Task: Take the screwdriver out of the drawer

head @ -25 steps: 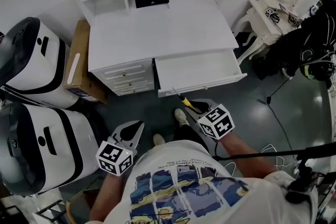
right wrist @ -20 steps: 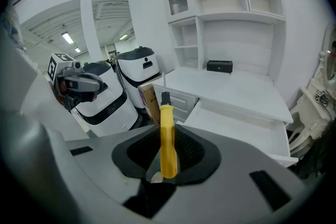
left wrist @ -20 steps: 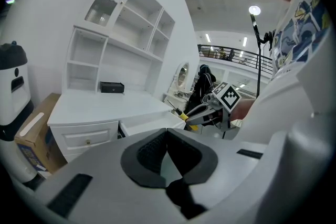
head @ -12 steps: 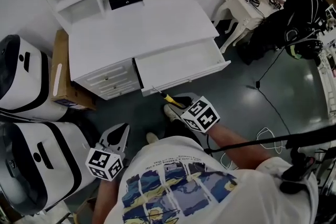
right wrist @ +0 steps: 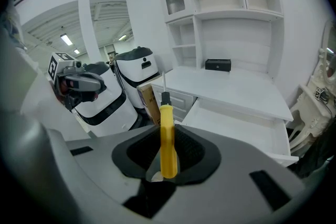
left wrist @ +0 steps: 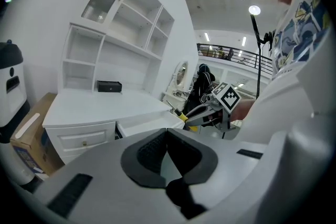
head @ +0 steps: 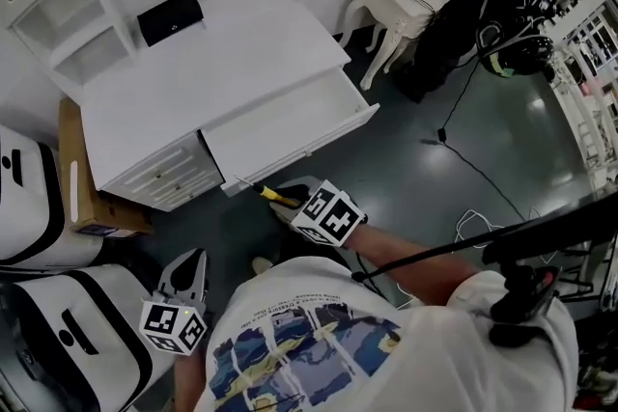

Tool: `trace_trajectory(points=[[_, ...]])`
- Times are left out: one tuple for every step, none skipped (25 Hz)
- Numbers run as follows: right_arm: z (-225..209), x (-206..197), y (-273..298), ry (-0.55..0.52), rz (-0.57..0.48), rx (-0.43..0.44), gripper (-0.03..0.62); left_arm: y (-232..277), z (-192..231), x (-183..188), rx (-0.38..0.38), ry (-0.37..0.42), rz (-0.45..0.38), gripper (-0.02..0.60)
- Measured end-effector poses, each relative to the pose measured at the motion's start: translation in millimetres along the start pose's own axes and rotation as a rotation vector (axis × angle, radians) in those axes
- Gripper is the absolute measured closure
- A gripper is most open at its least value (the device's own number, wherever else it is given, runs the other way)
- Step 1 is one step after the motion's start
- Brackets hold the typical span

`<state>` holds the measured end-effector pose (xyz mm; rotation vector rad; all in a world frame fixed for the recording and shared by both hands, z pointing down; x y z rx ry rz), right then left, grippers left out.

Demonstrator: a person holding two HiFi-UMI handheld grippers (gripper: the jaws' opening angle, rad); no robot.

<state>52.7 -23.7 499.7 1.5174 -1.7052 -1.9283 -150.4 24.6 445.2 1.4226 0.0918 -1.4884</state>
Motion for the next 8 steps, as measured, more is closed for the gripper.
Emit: trace_trajectory(points=[[-1.2, 0.3, -0.1, 0.001, 0.000, 0.001, 0.493, 1.2, -0.1, 1.1, -0.001, 0.000, 0.001, 0.568], [-2.6, 0.5, 0.0, 0.002, 0.000, 0.002, 0.493, 2.5, -0.1, 1.9, -0.002, 0.000, 0.004, 0.568], [-4.1, 0.9, 0.6, 0.003, 0.001, 0.003, 0.493, 3.9, 0.1, 2.7, -0.002, 0.000, 0.006, 0.568], [-5.5, 1.3, 1.9, 0.003, 0.002, 0.006, 0.493, 5.3, 0.7, 3.4, -0.001, -0.001, 0.007, 0.568], [-6.8, 1.8, 3.5, 0.003, 0.002, 0.008, 0.493, 6.7, 1.6, 4.0, 0.000, -0.002, 0.009, 0.568], [-7.9, 2.2, 5.2, 0.003, 0.003, 0.011, 0.493, 7.9, 2.6, 4.4, 0.001, -0.004, 0.010, 0.568], [-8.9, 2.5, 7.0, 0.004, 0.003, 0.014, 0.493, 9.1, 3.7, 4.6, 0.001, -0.005, 0.012, 0.568], [-9.9, 2.8, 8.8, 0.006, 0.003, 0.017, 0.493, 10.3, 4.8, 4.8, 0.001, -0.007, 0.013, 0.568]])
Point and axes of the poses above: the fingertips, and each gripper's own axes: y forward along the fingers, z to its left, x out of its top, the point moved 3 cm from there along -y, backward along the fingers, and after that the axes turned 10 degrees about z, right-handed, at the moved point
